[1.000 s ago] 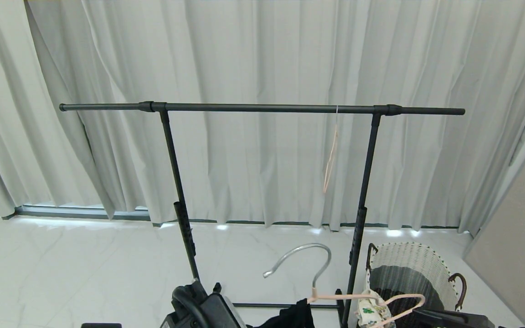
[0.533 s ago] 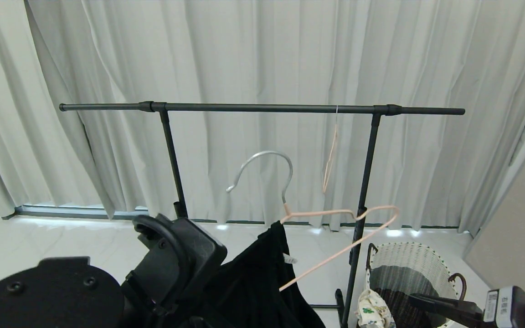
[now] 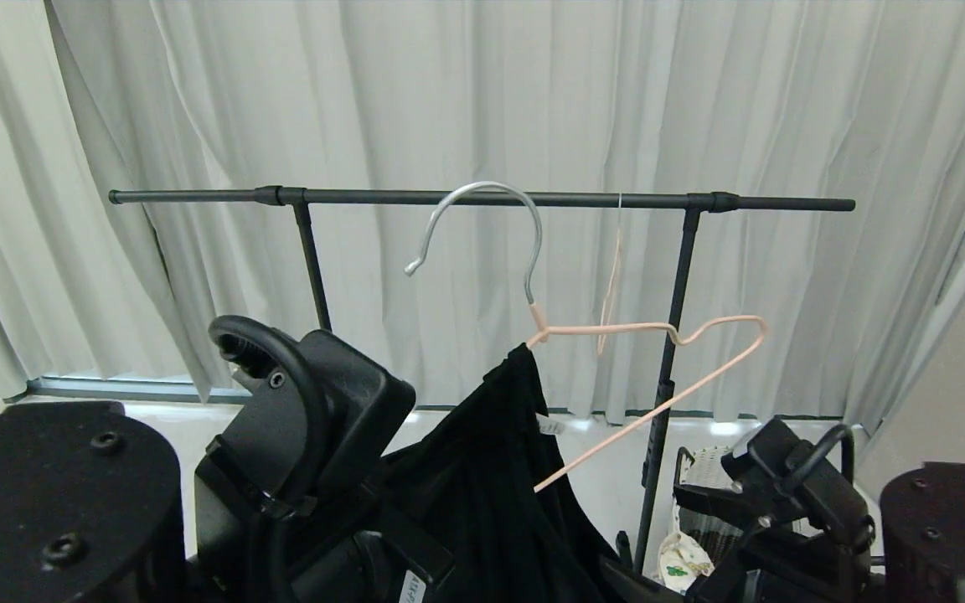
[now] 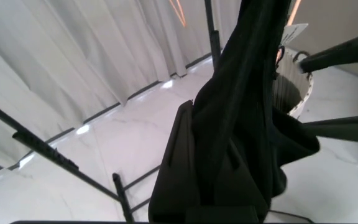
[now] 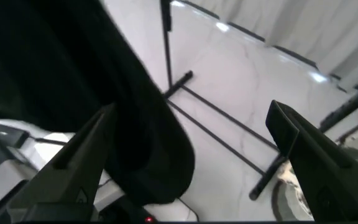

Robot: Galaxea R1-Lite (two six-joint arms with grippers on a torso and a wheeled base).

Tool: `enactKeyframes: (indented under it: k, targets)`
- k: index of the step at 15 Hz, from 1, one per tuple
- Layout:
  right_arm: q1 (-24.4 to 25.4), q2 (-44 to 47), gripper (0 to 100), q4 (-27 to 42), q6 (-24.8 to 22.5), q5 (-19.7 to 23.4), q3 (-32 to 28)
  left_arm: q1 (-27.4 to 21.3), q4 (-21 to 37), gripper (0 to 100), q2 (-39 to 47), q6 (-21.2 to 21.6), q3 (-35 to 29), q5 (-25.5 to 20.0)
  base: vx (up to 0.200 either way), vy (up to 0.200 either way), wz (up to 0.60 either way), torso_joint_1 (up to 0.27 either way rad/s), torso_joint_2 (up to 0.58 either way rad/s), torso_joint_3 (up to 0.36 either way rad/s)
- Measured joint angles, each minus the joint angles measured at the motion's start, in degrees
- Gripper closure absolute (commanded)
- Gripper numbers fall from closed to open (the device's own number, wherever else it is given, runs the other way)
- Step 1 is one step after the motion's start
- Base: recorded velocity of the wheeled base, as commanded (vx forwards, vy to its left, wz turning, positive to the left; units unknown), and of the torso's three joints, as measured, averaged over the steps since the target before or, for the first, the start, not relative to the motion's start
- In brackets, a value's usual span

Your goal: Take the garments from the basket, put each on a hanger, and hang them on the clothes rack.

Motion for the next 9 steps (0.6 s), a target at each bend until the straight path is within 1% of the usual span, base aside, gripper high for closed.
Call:
enactKeyframes:
  k: [1,3,5,7,8,9]
  targets:
    - [-0.4,1.3,0,0.0,0.0,-0.8,-0.1,-0.2,0.0,100,-0.1,-0.1,-0.1,0.0,0.000,0.000,0.00,0.000,0.00,0.000]
    - [-0.7,3.4,0,0.1,0.1,-5.7,1.2,-0.2,0.0,100,-0.2,-0.1,-0.2,0.0,0.000,0.000,0.00,0.000,0.00,0.000]
    - [-1.7,4.4,0,0.0,0.0,-7.6,2.6,-0.2,0.0,100,-0.3,-0.1,0.7,0.0,0.000,0.000,0.00,0.000,0.00,0.000]
    - [-4.4,4.2,0,0.1,-0.7,-9.9,4.3,-0.2,-0.7,100,-0.3,-0.4,3.7,0.0,0.000,0.000,0.00,0.000,0.00,0.000]
    - [-6.3,4.1,0,0.1,-2.4,-11.0,5.2,-0.2,-3.9,100,-0.4,-0.4,4.9,0.0,0.000,0.000,0.00,0.000,0.00,0.000]
    - [-9.1,4.0,0,0.1,-4.9,-11.9,6.1,-0.2,-5.5,100,-0.5,-0.4,6.2,0.0,0.000,0.000,0.00,0.000,0.00,0.000]
